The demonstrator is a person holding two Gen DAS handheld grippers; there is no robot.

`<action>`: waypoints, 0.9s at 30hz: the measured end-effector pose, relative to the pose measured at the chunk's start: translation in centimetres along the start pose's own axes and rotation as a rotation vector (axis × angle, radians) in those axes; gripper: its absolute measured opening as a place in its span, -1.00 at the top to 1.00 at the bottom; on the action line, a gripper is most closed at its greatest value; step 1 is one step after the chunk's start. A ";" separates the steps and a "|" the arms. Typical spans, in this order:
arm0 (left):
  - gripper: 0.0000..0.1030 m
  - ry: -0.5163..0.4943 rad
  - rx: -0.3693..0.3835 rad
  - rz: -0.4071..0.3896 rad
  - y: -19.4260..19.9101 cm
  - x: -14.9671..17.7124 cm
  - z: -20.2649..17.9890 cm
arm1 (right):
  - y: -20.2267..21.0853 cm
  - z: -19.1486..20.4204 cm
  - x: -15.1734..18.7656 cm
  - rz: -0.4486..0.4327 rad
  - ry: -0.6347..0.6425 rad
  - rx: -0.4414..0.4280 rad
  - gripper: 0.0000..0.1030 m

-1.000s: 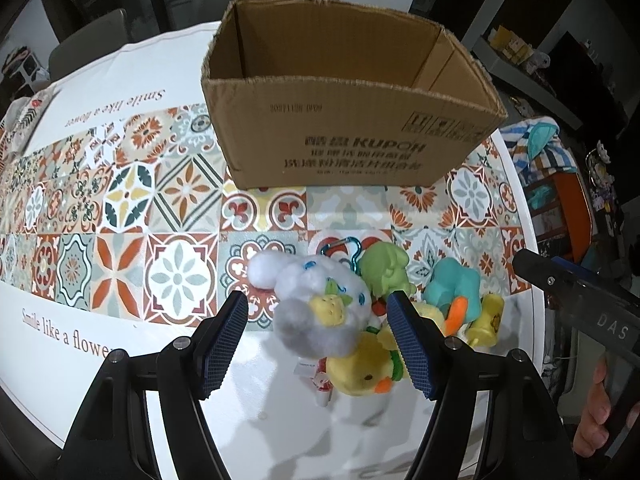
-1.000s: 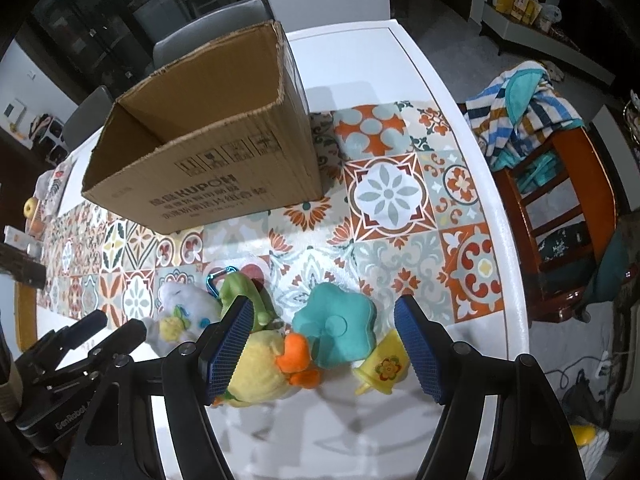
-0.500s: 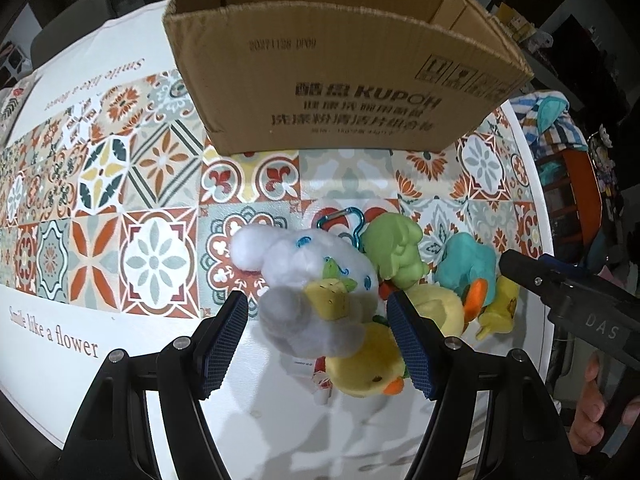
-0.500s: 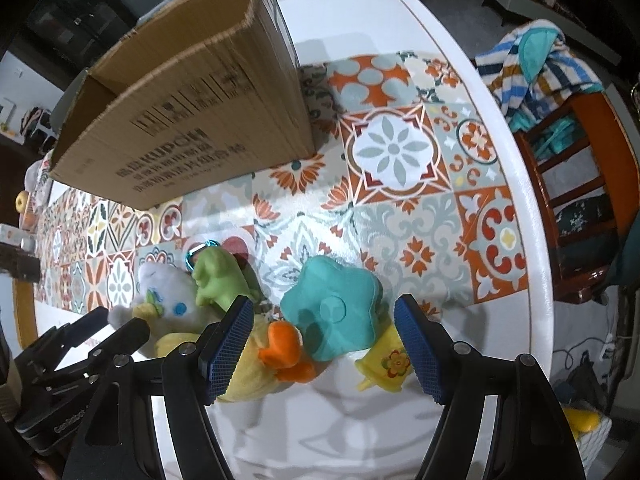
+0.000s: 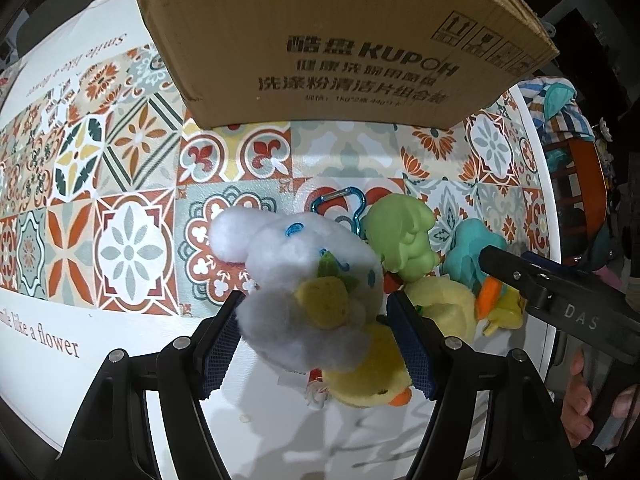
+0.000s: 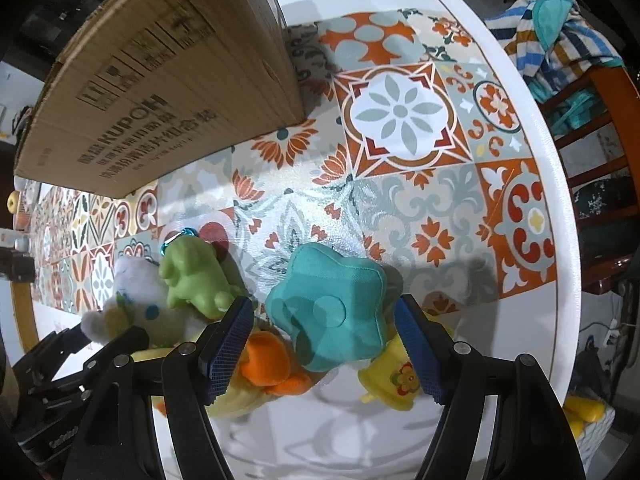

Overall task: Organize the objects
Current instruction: 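Grasp the teal star plush with the right gripper while the left grasps the white bunny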

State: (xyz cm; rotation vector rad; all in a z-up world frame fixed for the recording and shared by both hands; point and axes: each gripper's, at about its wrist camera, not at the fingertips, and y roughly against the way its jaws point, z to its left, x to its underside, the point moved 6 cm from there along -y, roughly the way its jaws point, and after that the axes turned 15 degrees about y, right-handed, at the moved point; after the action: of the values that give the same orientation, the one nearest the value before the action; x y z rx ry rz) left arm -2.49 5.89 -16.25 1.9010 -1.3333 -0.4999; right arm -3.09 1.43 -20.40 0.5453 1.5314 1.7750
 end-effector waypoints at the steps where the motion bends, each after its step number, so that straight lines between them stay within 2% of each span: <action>1: -0.38 -0.003 0.000 0.004 -0.1 0.0 0.0 | -0.2 0.0 0.0 0.004 0.000 -0.002 -0.41; 11: -0.39 -0.028 0.002 0.055 -1.4 0.2 0.1 | -2.4 -0.2 -0.1 0.051 -0.002 -0.007 -0.43; 21: -0.38 -0.011 0.057 0.092 -2.5 0.0 0.3 | -3.7 0.4 -0.6 0.066 0.007 -0.020 -0.47; 27: -0.38 -0.017 0.063 0.095 -2.9 -0.3 0.2 | -4.2 0.9 -1.1 0.063 0.025 -0.006 -0.48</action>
State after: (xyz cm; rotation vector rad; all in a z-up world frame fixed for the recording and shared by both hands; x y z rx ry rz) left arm -0.91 6.62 -18.58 1.8771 -1.4582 -0.4314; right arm -0.74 1.36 -24.14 0.5759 1.5412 1.8397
